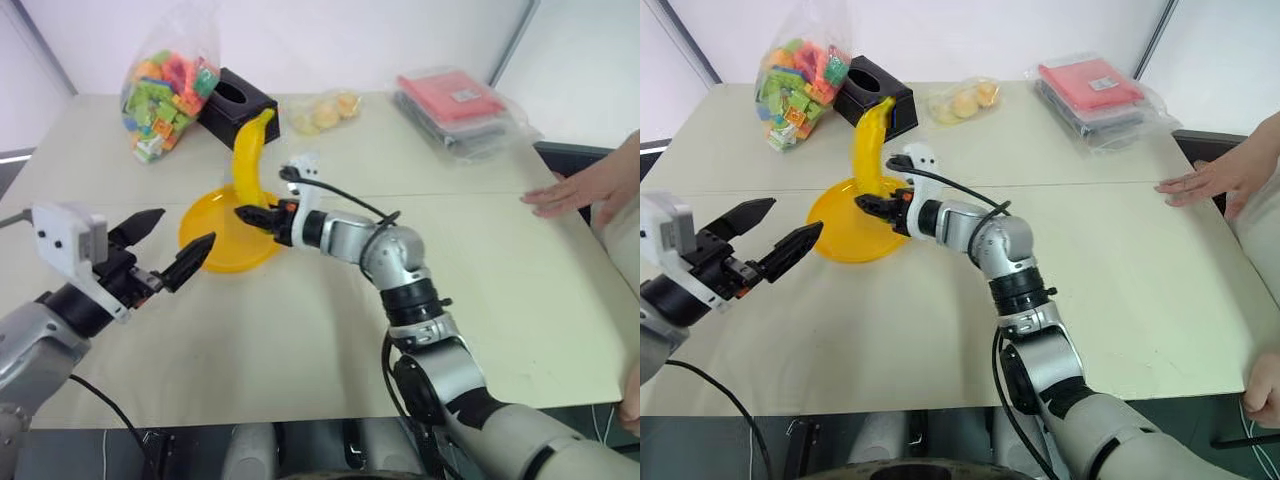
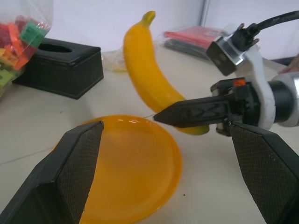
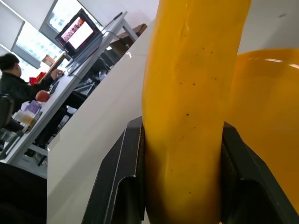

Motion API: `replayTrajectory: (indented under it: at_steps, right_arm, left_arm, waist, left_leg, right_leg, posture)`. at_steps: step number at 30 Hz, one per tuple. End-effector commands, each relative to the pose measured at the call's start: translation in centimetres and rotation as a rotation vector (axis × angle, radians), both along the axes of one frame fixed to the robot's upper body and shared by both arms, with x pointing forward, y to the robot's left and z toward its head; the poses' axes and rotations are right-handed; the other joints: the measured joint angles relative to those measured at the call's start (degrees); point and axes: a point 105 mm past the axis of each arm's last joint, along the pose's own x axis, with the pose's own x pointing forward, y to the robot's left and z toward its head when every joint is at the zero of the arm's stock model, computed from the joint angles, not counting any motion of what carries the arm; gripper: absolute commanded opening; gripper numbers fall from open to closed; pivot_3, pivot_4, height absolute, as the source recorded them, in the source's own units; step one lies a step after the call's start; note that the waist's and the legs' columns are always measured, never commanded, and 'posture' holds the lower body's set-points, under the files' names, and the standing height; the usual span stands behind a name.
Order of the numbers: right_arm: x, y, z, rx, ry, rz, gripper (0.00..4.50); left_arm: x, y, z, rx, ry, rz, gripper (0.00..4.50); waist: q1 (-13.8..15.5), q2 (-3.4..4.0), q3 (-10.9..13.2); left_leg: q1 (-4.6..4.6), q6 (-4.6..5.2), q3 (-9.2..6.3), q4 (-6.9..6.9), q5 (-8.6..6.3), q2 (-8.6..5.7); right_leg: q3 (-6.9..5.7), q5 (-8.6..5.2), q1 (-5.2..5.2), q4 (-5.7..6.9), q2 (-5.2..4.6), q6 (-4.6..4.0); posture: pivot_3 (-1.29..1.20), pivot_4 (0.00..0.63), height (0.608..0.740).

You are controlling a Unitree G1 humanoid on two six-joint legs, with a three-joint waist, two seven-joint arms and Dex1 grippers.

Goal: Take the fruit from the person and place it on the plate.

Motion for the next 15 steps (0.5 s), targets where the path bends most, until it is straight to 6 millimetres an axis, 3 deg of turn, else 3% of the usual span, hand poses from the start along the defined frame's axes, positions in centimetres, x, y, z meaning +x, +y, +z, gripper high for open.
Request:
replayTrajectory:
  at_steps: [1,8,15]
  right_arm:
    - [0.6,1.0,-0.5,-0.026,-0.022,-0.020,1.16]
    - [1.5,1.2,-3.6,-0.109,0.031,-0.065,1.16]
    - [1.6,1.8,-4.0,-0.116,0.033,-0.051,1.16]
  left_arm:
    - [-1.1,0.0,1.1,0.003,-0.053,0.029,4.50]
    - [-2.1,2.0,0.9,0.006,-0.044,0.175,4.50]
    - [-2.9,2.8,0.3,0.031,-0.014,0.230,4.50]
  waist:
    - [-0.05,-0.01,0.00]
    - [-0.23,0.00,0.00]
    - [-0.60,0.01,0.00]
  left_leg:
    - [-0.01,0.00,-0.01,-0.01,0.00,0.00]
    - [-0.01,0.00,-0.01,-0.05,0.00,0.01]
    - [-0.01,-0.01,-0.03,-0.07,-0.01,0.01]
  right_leg:
    - [-0.01,0.00,0.00,0.00,0.00,0.00]
    - [-0.01,-0.01,-0.03,-0.02,0.00,-0.02]
    - [-0.03,-0.02,-0.01,-0.06,-0.01,-0.04]
  posture:
    - [0.00,0.150,0.740]
    - [0.00,0.150,0.740]
    - [0.00,0.150,0.740]
